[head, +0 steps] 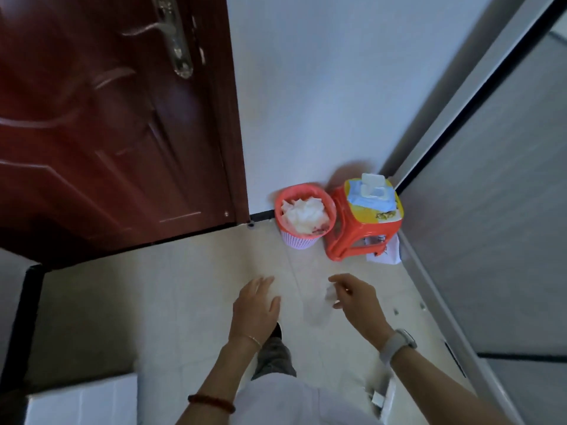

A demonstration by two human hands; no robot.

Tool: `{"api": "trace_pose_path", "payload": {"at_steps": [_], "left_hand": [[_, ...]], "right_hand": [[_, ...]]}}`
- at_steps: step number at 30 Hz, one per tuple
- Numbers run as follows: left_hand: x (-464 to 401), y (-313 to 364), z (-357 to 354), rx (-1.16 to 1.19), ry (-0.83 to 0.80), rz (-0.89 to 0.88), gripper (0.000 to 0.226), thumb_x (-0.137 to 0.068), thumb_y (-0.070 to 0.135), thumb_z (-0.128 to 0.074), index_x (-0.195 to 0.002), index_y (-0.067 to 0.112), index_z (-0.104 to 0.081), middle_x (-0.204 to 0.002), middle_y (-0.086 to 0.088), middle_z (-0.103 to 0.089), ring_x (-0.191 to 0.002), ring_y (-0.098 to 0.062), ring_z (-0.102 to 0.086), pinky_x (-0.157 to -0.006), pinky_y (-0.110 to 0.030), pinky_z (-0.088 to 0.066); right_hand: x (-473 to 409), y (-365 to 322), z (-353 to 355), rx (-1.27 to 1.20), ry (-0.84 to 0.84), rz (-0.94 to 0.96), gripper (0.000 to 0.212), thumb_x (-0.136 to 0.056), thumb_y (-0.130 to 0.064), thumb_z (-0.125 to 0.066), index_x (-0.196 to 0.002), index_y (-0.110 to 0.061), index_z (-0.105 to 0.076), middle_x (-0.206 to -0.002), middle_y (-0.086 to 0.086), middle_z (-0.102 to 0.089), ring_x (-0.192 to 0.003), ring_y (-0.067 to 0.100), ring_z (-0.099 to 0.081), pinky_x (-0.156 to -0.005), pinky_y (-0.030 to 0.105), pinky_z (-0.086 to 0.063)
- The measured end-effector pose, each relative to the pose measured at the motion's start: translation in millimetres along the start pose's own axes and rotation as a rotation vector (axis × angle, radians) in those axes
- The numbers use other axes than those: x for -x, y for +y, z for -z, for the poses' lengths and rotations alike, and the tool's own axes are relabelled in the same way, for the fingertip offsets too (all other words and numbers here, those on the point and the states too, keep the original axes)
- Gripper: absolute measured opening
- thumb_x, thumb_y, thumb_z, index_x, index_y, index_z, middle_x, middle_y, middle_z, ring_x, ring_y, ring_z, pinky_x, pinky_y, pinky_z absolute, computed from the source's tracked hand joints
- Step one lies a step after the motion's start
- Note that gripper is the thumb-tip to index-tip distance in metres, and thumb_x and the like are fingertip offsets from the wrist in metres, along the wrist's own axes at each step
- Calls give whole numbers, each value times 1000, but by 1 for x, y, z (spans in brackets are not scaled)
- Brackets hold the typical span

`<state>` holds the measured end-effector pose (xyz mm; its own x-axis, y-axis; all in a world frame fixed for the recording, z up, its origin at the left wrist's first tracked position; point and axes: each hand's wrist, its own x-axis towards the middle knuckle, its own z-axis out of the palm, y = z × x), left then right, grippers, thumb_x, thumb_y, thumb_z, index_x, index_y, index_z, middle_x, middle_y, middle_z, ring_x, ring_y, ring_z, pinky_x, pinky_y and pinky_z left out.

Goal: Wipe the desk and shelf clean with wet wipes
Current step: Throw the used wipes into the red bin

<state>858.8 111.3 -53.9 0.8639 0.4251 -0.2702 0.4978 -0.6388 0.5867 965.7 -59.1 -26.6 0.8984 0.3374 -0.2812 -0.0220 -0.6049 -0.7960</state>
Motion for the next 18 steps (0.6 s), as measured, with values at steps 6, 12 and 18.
{"api": "trace_pose_path", "payload": {"at_steps": [6, 12, 18], "left_hand": [[-135, 22, 19, -220, -29, 53, 51, -92, 37, -36, -141, 28, -23, -153, 3, -18, -140, -17, -12, -114, -46, -10], [-258, 13, 9, -280, -39, 157, 55, -91, 37, -36, -142, 29, -18, -155, 1, -11, -142, -20, -3, -113, -52, -5], [-360, -37, -57, -366, -38, 294, 65, -90, 48, -33, -143, 34, 2, -156, -1, 7, -141, -26, 13, -110, -57, 6]], "right_hand": [[-130, -40, 6, 128, 77, 52, 19, -88, -1, -51, -99, -3, -67, -86, 17, -71, -72, 31, -67, -72, 40, -55], [-274, -25, -10, 282, 71, 91, 26, -91, -6, -50, -113, -2, -61, -104, 19, -70, -93, 33, -65, -77, 31, -48], [-419, 64, -66, 452, -143, 2, 41, -94, -16, -44, -134, -9, -43, -134, 15, -53, -121, 30, -50, -96, 37, -41]]}}
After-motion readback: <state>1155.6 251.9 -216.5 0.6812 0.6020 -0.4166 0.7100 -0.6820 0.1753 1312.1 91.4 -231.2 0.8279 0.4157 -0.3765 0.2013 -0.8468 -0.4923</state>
